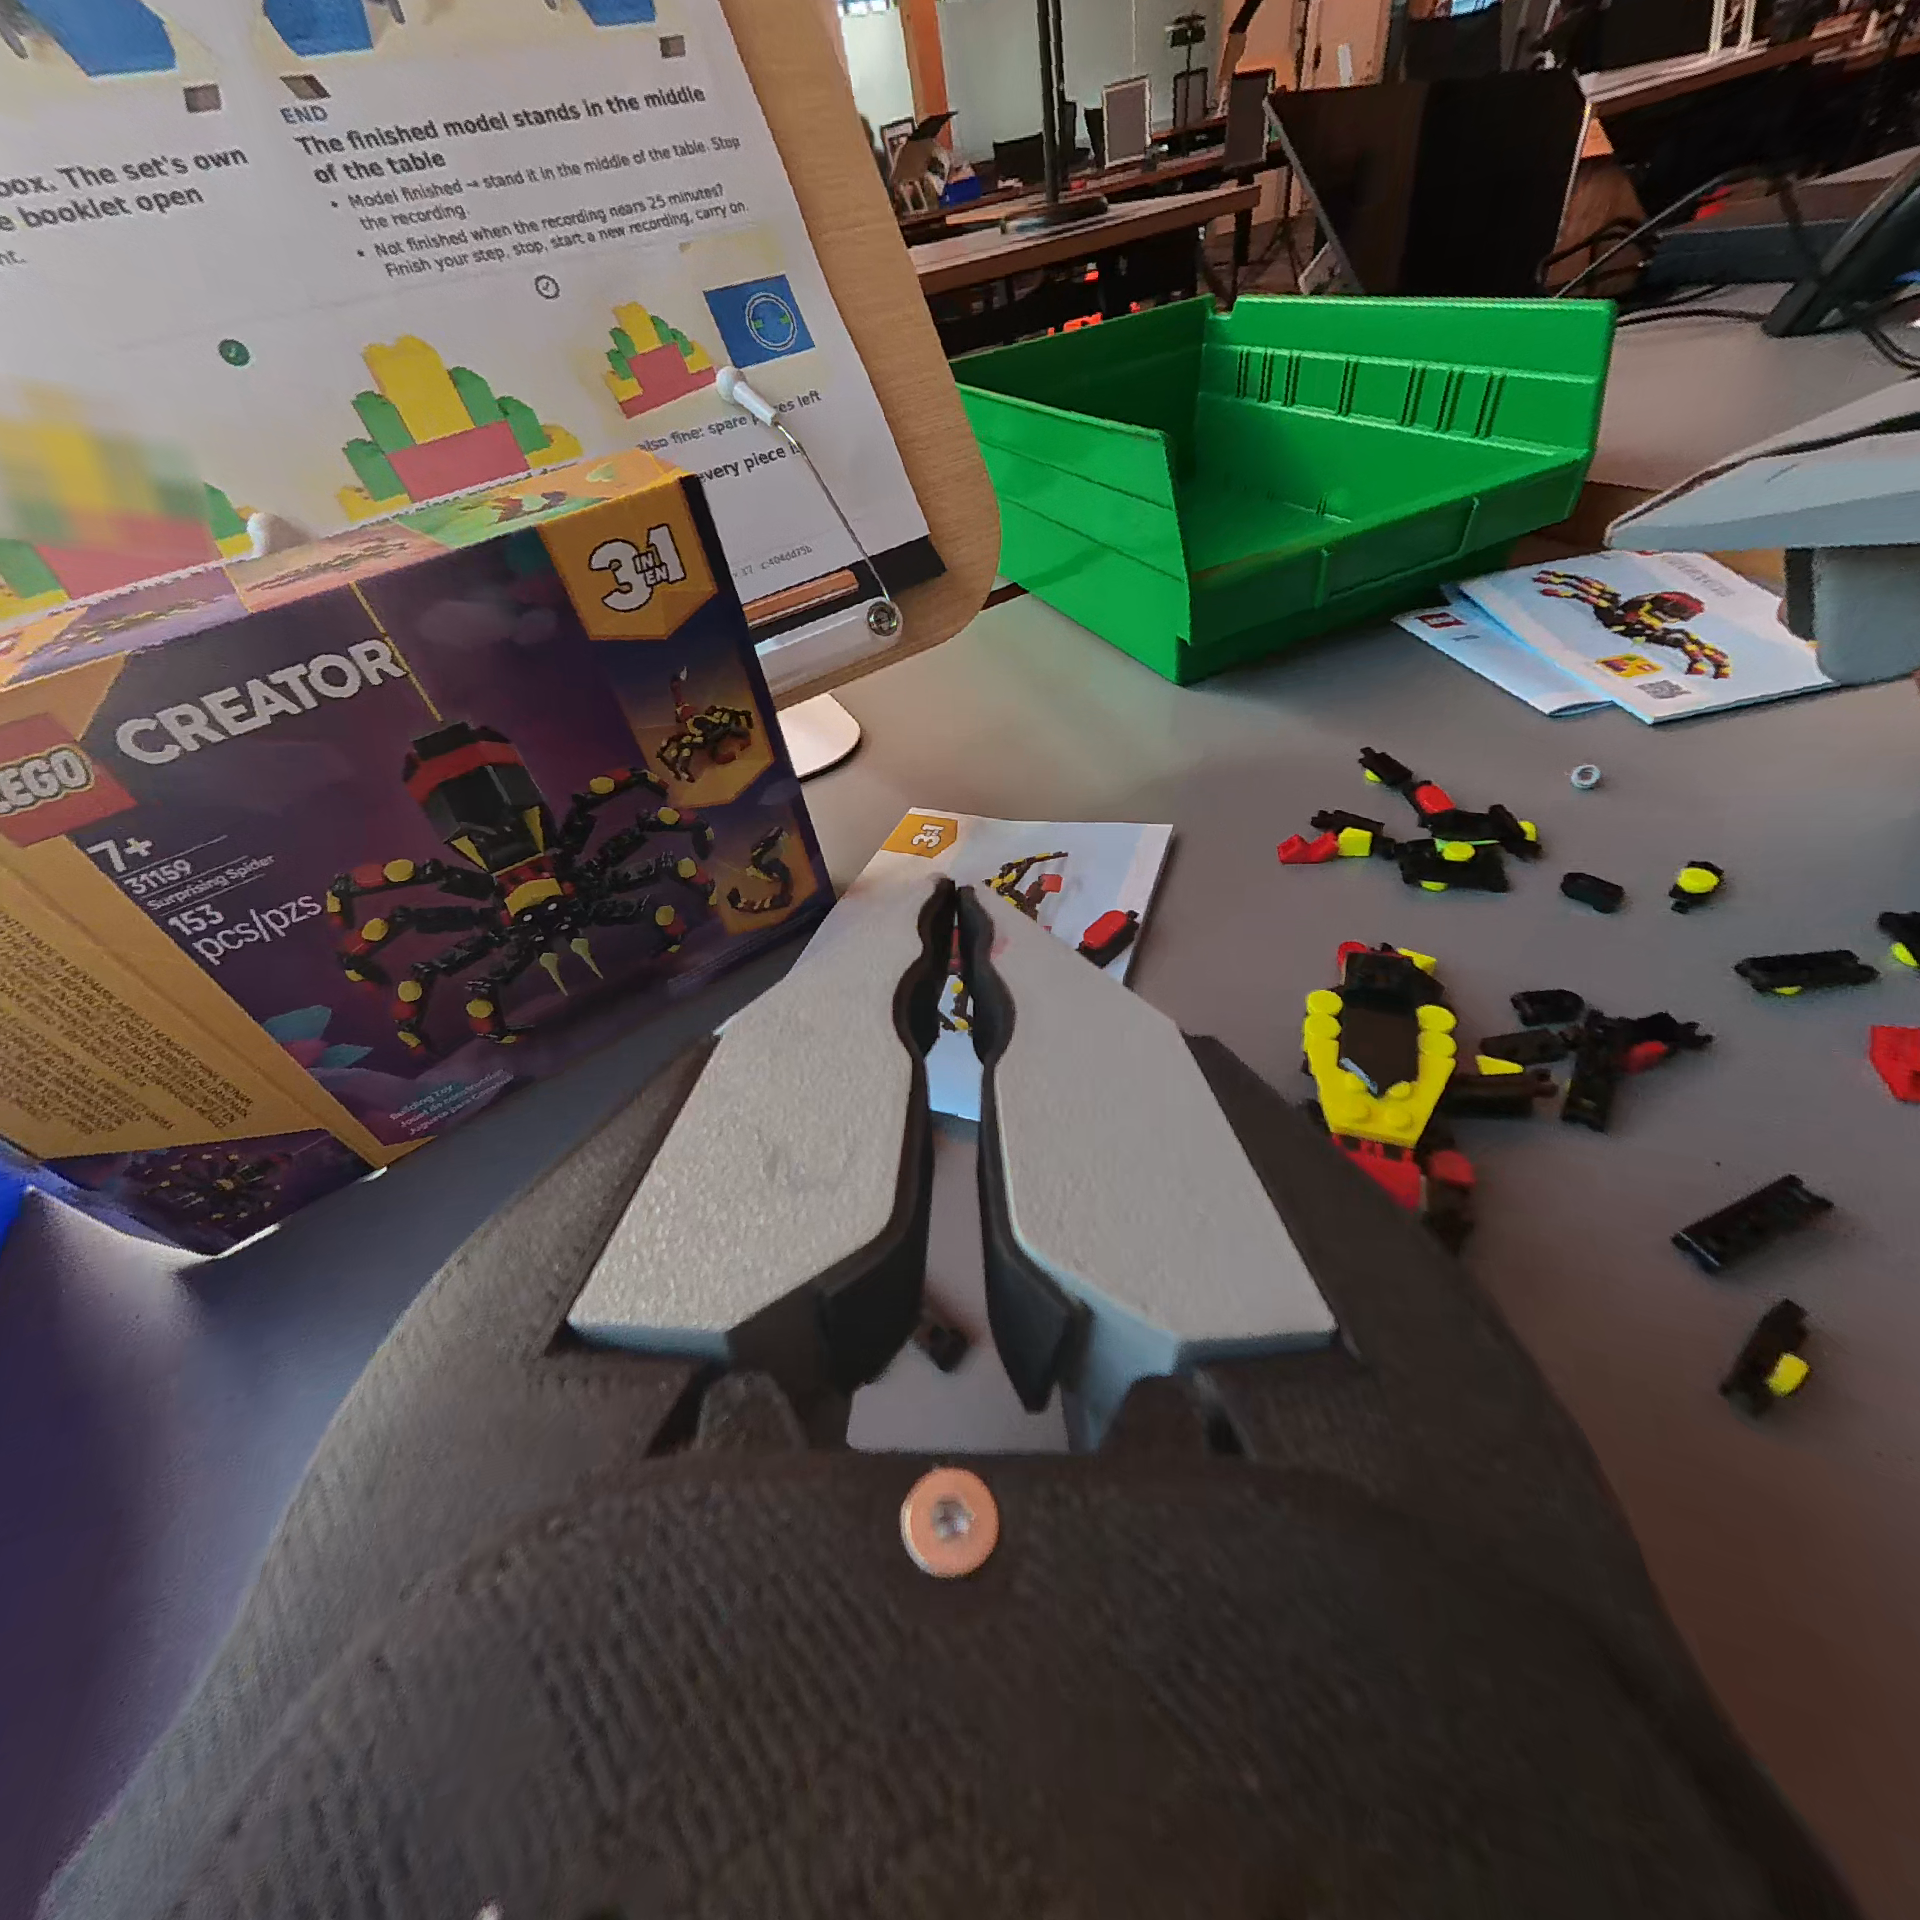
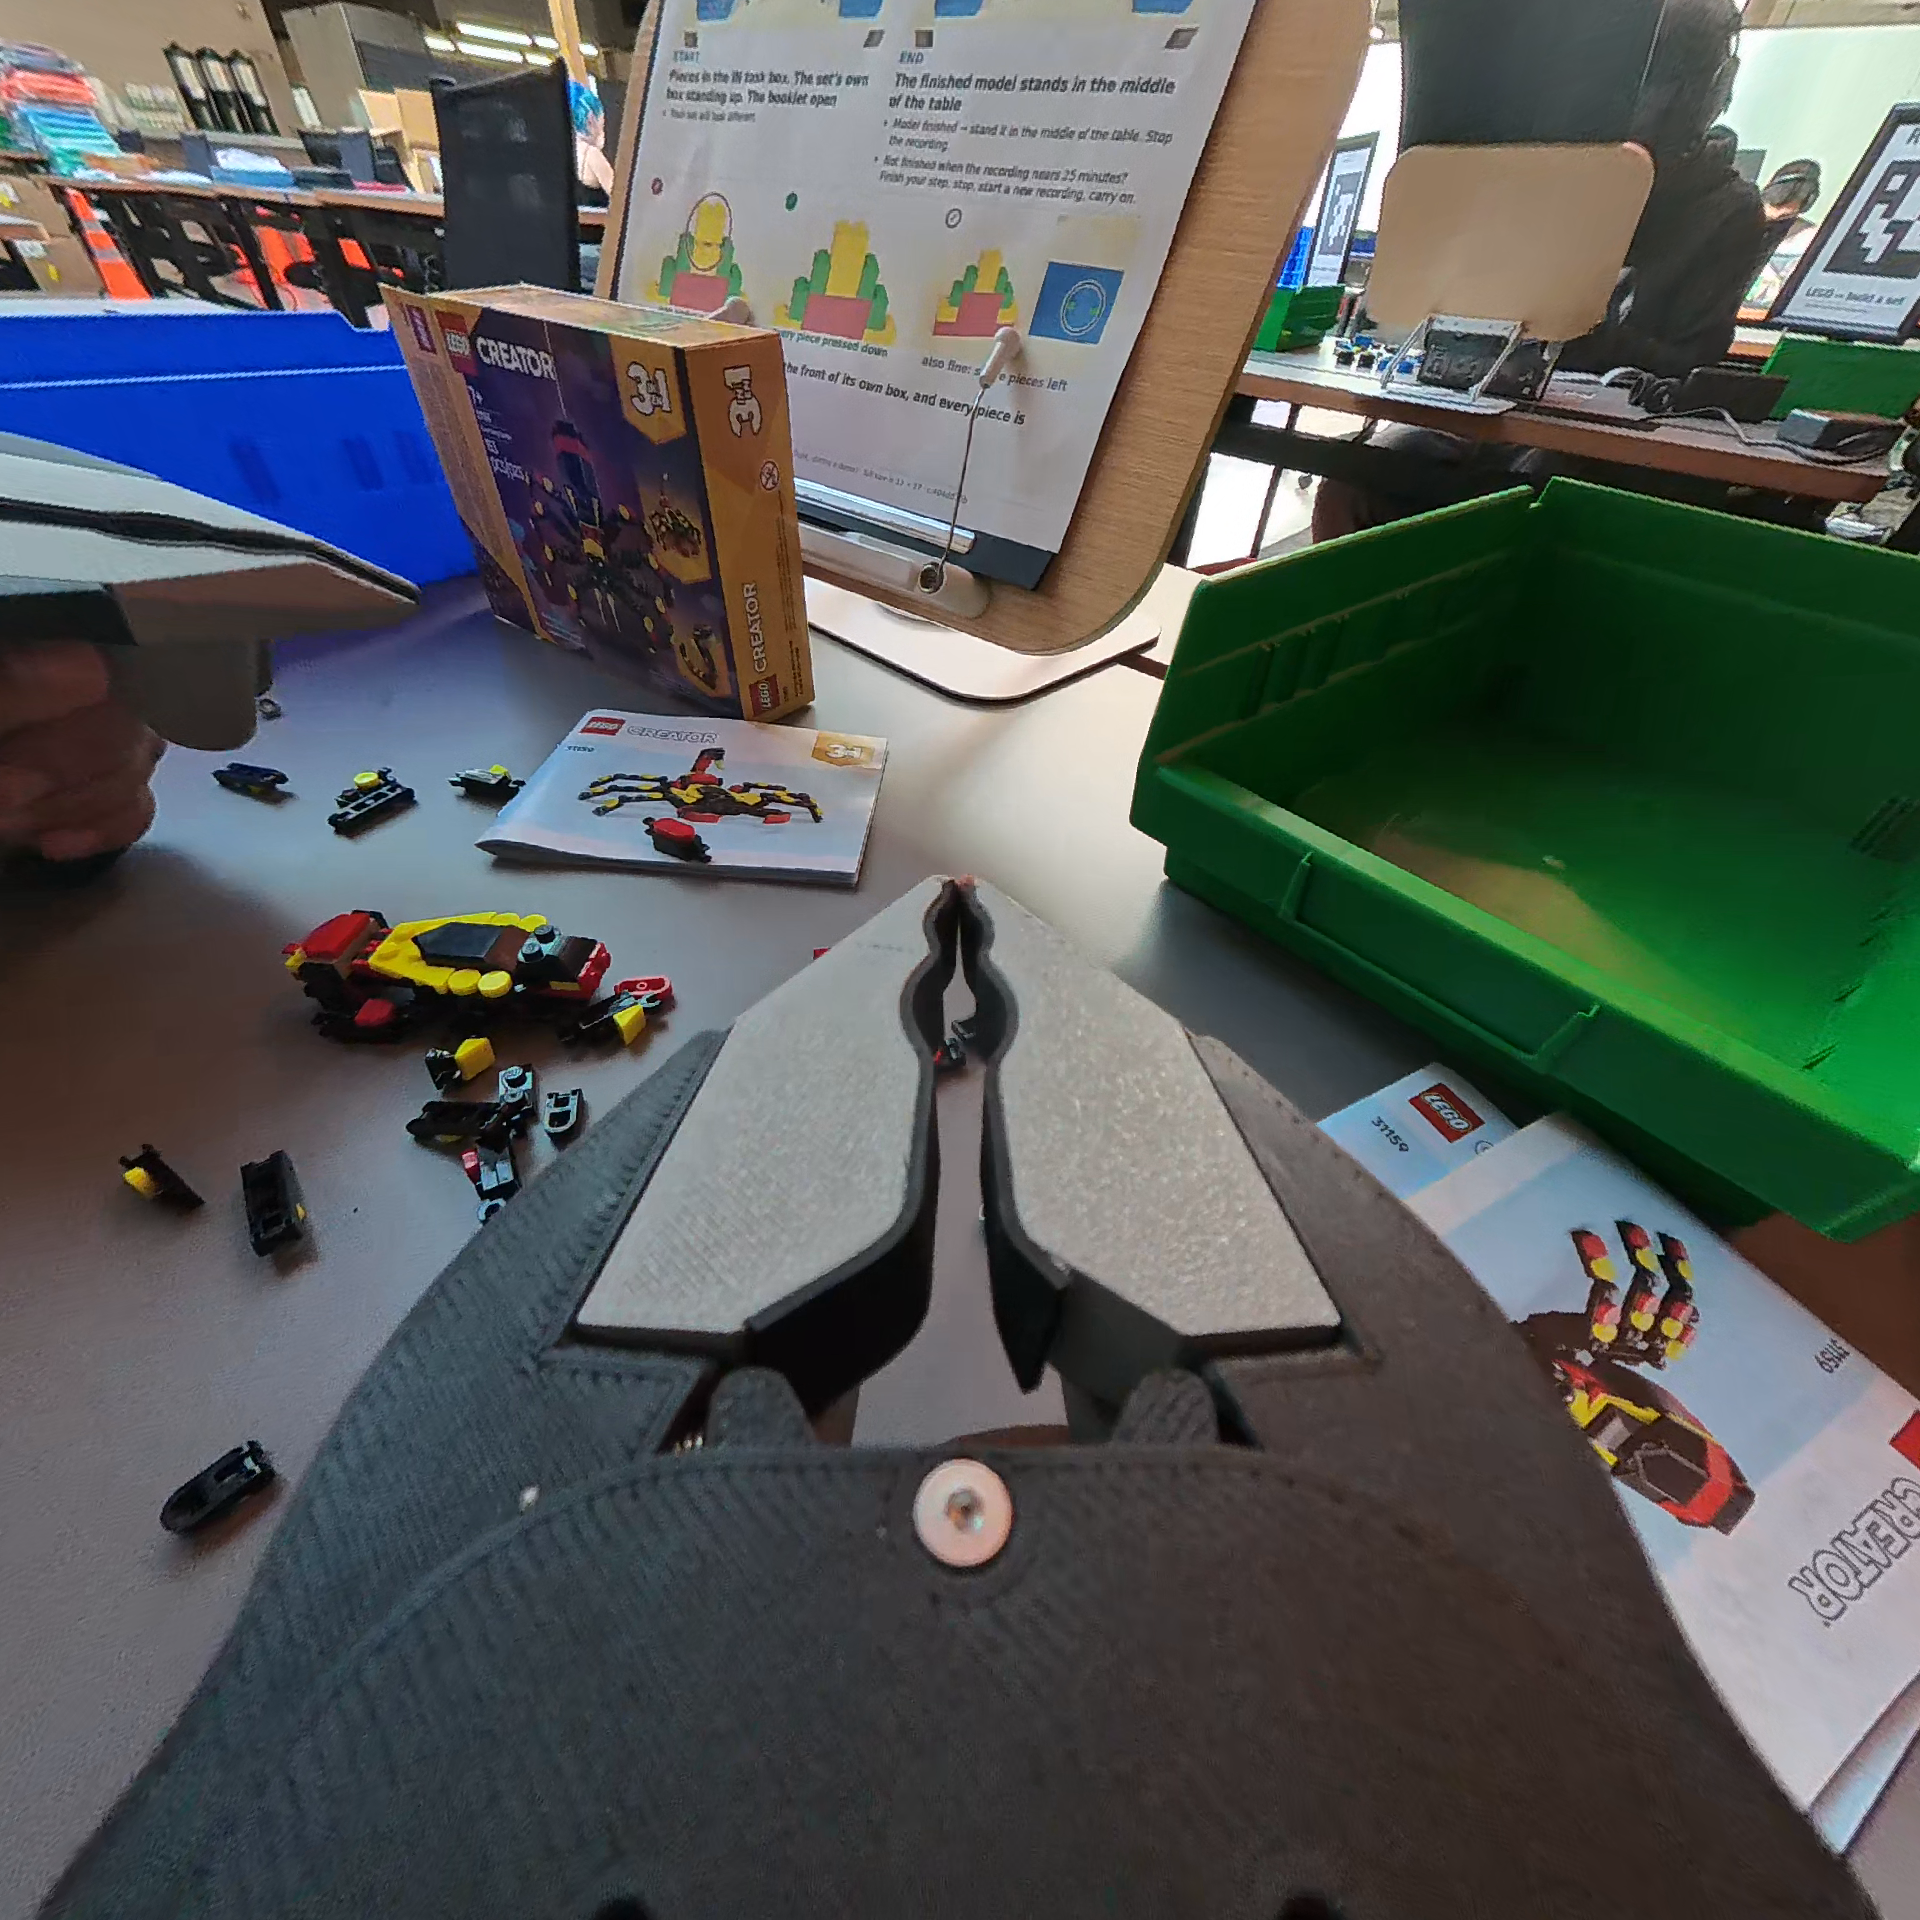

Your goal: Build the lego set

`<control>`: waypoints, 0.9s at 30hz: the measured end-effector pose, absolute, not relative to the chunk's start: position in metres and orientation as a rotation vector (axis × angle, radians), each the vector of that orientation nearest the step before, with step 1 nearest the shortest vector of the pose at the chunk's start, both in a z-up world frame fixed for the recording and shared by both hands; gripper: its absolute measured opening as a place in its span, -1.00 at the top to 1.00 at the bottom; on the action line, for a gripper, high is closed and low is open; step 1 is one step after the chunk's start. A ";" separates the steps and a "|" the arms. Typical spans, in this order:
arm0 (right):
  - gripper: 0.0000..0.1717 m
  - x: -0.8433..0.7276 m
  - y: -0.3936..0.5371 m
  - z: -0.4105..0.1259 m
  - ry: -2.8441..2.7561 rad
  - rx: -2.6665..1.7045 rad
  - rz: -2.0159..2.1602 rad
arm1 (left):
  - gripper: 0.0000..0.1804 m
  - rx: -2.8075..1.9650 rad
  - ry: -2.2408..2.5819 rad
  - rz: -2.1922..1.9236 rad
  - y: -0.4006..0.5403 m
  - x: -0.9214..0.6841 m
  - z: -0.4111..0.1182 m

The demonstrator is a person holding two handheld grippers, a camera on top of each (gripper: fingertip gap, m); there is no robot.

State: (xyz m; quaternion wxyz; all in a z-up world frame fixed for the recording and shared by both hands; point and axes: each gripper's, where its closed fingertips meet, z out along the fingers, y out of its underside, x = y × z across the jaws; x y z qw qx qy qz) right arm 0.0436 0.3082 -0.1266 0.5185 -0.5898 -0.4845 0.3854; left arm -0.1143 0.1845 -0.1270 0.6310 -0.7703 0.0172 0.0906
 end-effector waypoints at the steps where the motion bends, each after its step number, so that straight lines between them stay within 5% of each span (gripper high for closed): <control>1: 1.00 0.044 0.309 -0.126 -1.157 -1.413 0.921 | 1.00 -1.767 0.045 0.214 0.185 -0.114 -0.128; 27: 1.00 0.035 0.319 -0.137 -1.176 -1.502 0.887 | 1.00 -1.734 0.111 0.277 0.208 -0.120 -0.125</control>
